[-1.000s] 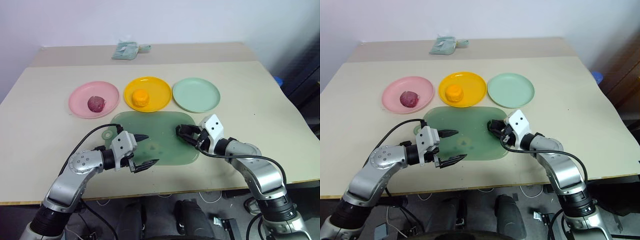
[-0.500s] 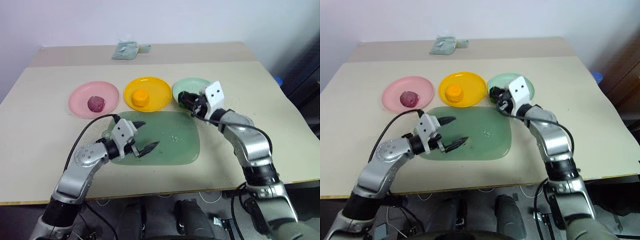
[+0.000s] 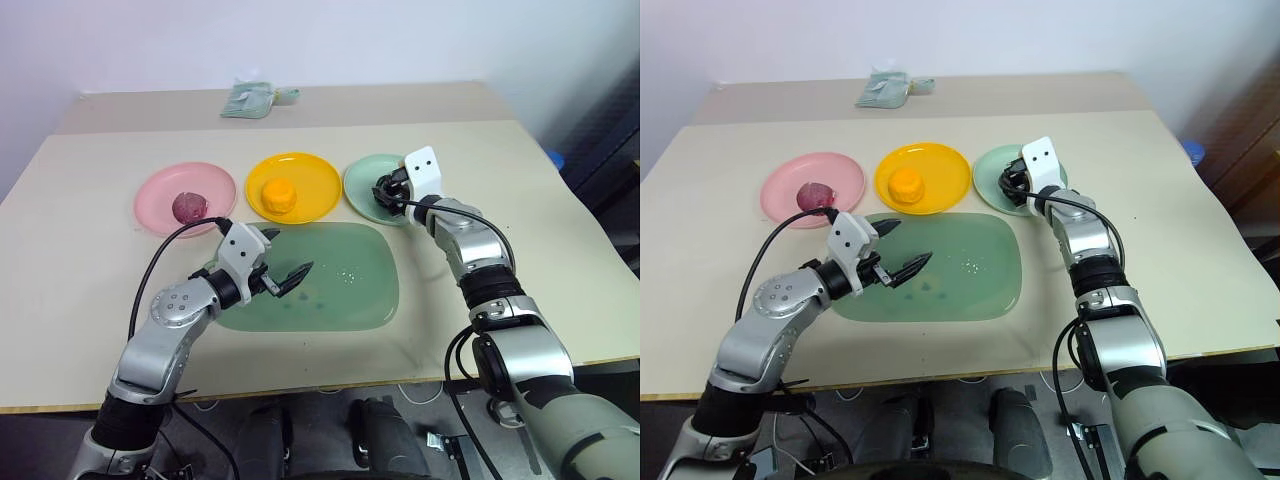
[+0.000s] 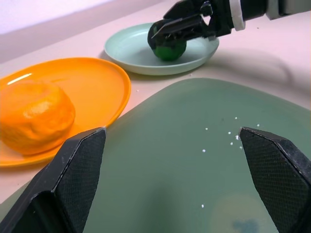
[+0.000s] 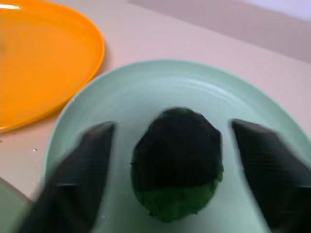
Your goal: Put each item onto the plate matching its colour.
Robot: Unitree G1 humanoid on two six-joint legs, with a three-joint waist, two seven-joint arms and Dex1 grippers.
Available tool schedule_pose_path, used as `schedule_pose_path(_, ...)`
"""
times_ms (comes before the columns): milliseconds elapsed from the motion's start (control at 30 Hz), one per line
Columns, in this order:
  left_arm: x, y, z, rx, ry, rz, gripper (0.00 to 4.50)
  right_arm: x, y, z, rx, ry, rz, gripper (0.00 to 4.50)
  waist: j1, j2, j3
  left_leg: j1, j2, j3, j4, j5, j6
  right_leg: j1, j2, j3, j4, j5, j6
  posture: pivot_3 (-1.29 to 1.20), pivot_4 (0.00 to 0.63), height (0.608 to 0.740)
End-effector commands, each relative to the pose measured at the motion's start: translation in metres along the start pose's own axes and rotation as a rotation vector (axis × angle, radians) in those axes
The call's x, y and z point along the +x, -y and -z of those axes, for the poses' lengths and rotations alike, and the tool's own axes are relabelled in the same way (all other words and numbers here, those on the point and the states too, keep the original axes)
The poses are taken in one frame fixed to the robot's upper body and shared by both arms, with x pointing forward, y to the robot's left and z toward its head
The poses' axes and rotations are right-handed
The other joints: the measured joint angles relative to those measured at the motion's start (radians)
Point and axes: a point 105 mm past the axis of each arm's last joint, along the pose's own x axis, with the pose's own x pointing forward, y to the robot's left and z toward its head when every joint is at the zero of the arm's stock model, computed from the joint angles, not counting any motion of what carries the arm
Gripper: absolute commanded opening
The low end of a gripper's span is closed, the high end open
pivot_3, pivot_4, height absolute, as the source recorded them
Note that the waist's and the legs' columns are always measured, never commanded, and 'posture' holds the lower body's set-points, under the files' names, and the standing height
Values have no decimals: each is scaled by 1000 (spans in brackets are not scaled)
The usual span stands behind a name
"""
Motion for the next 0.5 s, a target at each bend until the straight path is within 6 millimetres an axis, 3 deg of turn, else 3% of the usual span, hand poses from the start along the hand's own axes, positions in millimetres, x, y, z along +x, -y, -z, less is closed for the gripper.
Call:
schedule_pose_path(33,-12,-14,-8,34,16,-65,4500,-14,3,-42,-25,202,-32,4433,0,0,0,0,0,0,0,0,0,0,0,0,0,0,0,0,150,740)
schedule_pose_path(133,-25,-29,-2,50,-15,-114,4500,-37,-8,-45,-100,266,-146,4433,2,0,0,0,1,-1,-1,0,0,-1,0,0,0,0,0,0,150,740)
schedule_pose_path(300,-57,-51,11,73,-78,-184,4500,-92,-31,-20,-172,225,-396,4433,7,1,0,0,1,-1,0,0,1,0,-1,0,-1,0,0,0,150,740)
schedule_pose_path(500,-95,-66,28,70,-163,-261,4500,-146,-26,9,-83,112,-494,4433,4,1,0,1,2,-1,-1,-1,1,0,-1,0,-1,-2,-3,0,150,740)
